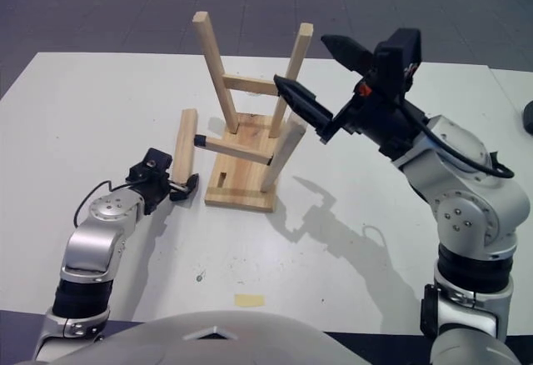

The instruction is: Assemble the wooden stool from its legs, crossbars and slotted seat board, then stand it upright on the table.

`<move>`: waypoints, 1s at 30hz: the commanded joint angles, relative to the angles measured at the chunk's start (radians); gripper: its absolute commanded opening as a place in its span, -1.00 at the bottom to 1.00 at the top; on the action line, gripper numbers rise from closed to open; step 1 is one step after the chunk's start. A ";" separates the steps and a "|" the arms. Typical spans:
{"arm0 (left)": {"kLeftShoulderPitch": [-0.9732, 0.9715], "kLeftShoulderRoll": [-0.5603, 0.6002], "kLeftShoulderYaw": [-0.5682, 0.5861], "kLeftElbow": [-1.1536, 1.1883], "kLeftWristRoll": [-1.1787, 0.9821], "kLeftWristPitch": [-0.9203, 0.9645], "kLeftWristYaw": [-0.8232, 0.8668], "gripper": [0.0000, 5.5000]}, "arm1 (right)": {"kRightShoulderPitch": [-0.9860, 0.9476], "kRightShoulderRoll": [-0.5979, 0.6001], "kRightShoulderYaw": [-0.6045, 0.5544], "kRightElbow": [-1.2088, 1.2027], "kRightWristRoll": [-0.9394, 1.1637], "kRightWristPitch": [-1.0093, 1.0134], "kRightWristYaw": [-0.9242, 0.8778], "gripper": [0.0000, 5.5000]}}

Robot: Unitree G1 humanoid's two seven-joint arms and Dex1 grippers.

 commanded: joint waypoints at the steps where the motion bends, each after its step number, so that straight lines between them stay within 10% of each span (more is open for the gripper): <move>1: 0.024 0.055 -0.014 0.011 -0.004 0.050 -0.028 0.96 | -0.025 0.026 -0.018 0.001 -0.027 -0.019 -0.042 0.95; 10: 0.148 0.289 0.096 0.118 -0.008 -0.044 -0.130 0.96 | 0.005 0.039 -0.032 -0.011 -0.049 -0.031 -0.053 0.95; 23: -0.128 0.326 0.063 0.396 -0.114 -0.226 -0.313 0.96 | 0.003 0.045 -0.017 -0.002 -0.072 -0.025 -0.054 0.95; 30: -0.121 0.391 0.018 0.466 -0.132 -0.220 -0.446 0.58 | -0.009 0.049 -0.008 0.012 -0.094 -0.028 -0.049 0.96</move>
